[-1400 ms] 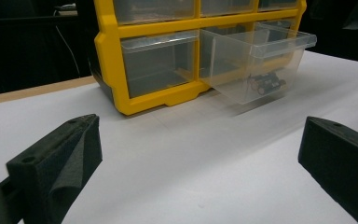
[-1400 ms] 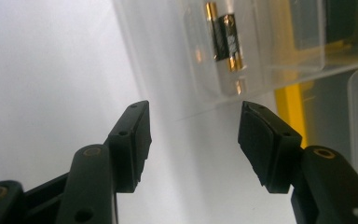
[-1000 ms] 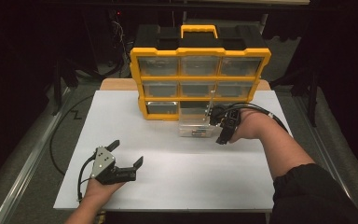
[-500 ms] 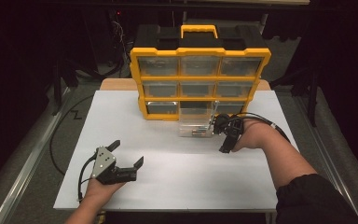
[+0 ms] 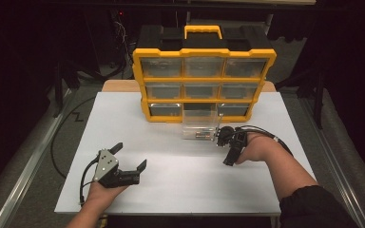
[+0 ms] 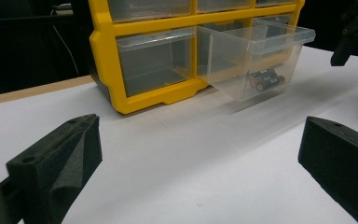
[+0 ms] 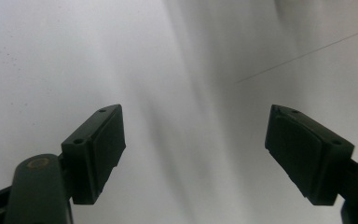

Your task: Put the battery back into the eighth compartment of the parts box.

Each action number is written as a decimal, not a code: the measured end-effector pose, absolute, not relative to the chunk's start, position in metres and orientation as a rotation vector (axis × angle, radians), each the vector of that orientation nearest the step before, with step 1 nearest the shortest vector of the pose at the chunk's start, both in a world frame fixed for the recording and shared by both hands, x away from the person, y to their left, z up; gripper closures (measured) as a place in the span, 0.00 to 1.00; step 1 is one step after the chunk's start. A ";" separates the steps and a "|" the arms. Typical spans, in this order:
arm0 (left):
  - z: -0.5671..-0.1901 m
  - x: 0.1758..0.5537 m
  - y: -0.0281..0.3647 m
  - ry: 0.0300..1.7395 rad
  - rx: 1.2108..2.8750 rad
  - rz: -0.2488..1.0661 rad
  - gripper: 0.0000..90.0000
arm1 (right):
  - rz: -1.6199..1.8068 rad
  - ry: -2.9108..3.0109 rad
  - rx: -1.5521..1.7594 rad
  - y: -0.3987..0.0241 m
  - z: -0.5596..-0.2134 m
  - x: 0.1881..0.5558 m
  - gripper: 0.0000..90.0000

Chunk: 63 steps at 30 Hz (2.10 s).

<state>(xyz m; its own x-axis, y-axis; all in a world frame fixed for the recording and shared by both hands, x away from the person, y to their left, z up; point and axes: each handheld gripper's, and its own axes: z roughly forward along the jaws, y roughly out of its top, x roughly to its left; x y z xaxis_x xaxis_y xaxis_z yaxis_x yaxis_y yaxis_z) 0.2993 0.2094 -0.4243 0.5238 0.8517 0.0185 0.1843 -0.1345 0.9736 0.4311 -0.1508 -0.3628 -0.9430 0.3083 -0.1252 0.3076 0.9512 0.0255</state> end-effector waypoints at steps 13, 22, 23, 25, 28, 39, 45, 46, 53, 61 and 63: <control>-0.425 0.299 0.209 0.898 1.637 0.737 0.00 | -0.016 2.977 0.489 -0.153 -0.390 0.424 0.03; -0.425 0.300 0.208 0.899 1.640 0.737 0.00 | 0.036 2.927 0.497 -0.154 -0.394 0.420 0.01; -0.425 0.300 0.208 0.899 1.641 0.737 0.00 | 0.048 2.916 0.505 -0.155 -0.394 0.419 0.01; -0.425 0.300 0.208 0.899 1.643 0.737 0.00 | 0.087 2.889 0.510 -0.157 -0.393 0.418 0.01; -0.425 0.300 0.208 0.904 1.645 0.737 0.00 | 0.156 2.851 0.552 -0.162 -0.391 0.416 0.01; -0.427 0.301 0.208 0.918 1.654 0.737 0.00 | 0.468 2.753 0.672 -0.177 -0.391 0.404 0.01; -0.427 0.301 0.208 0.923 1.655 0.738 0.00 | 0.583 2.679 0.701 -0.182 -0.397 0.395 0.01; -0.427 0.301 0.208 0.922 1.655 0.739 0.00 | 0.618 2.668 0.716 -0.183 -0.399 0.394 0.01; -0.428 0.301 0.206 0.916 1.666 0.740 0.00 | 0.747 2.598 0.765 -0.189 -0.410 0.389 0.01; -0.429 0.302 0.207 0.927 1.669 0.738 0.00 | 0.922 2.514 0.831 -0.197 -0.421 0.382 0.01; -0.430 0.303 0.207 0.929 1.671 0.737 0.00 | 0.946 2.496 0.831 -0.198 -0.423 0.380 0.01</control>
<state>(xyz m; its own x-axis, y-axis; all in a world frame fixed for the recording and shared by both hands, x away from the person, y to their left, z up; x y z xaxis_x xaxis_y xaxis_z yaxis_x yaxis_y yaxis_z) 0.3030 0.2070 -0.4299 0.5105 0.8595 0.0256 0.2206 -0.1598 0.9622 0.3798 -0.1981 -0.4227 -0.7692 0.6299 -0.1076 0.4002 0.6061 0.6874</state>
